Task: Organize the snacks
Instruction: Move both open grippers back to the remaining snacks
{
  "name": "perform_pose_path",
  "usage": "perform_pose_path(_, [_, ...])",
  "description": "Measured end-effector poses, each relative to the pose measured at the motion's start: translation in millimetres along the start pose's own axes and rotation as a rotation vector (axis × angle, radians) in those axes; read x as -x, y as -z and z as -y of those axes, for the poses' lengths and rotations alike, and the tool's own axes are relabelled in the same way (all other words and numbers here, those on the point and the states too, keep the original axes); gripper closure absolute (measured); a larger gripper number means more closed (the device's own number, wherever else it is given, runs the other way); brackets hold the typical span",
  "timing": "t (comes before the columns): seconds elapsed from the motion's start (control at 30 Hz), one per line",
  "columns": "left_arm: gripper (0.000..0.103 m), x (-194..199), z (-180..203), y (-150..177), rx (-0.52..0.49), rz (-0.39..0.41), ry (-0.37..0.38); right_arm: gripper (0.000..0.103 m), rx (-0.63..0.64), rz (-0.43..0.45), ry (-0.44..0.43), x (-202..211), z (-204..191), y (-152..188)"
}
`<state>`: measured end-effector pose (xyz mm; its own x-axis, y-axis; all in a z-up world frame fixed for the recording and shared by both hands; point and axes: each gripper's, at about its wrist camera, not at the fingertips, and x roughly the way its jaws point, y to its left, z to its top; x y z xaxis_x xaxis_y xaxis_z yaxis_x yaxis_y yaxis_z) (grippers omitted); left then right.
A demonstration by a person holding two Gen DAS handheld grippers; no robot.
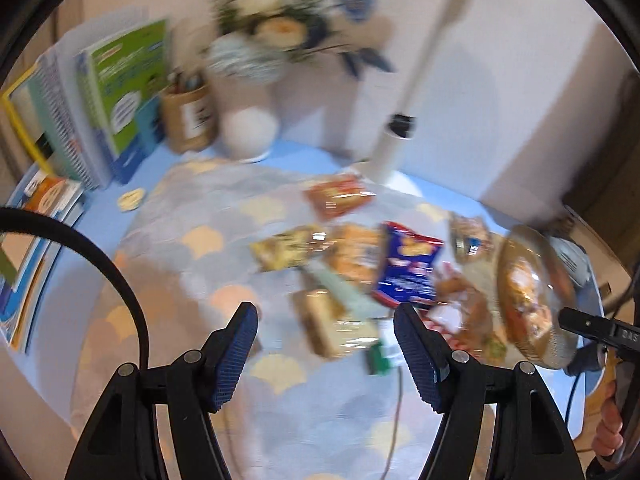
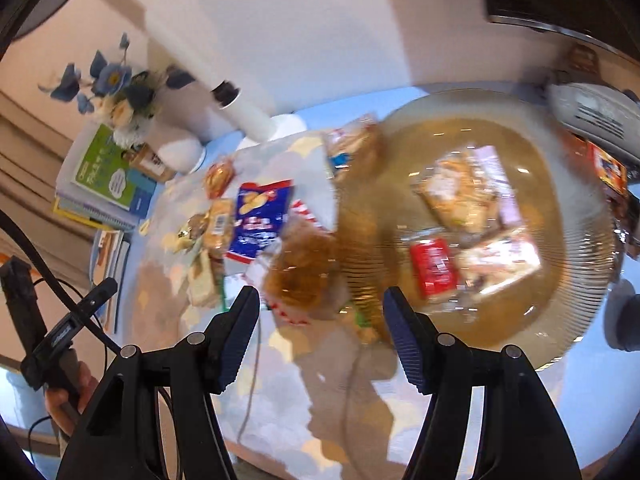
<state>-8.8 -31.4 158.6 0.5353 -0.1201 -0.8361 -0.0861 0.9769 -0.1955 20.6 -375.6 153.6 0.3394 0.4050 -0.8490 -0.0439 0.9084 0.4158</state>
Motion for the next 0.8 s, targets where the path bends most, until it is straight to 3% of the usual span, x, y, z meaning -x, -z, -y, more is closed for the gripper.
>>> perform_pose_path(0.2, [0.034, -16.8, -43.2, -8.1, -0.017, -0.03, 0.017, 0.039, 0.025, -0.027, -0.001, -31.9, -51.0, -4.3])
perform_pose_path(0.4, [0.034, -47.7, -63.1, -25.7, -0.075, -0.072, 0.084, 0.039, 0.026, -0.053, 0.025, -63.3, -83.7, -9.0])
perform_pose_path(0.7, [0.034, -99.8, -64.3, -58.5, -0.184, -0.166, 0.229, 0.039, 0.014, -0.052, 0.126, -100.3, -108.8, -40.6])
perform_pose_path(0.8, [0.034, -116.5, -58.7, -68.8, -0.225, -0.186, 0.244, 0.039, 0.001, -0.077, 0.135, -117.2, -108.1, -51.7])
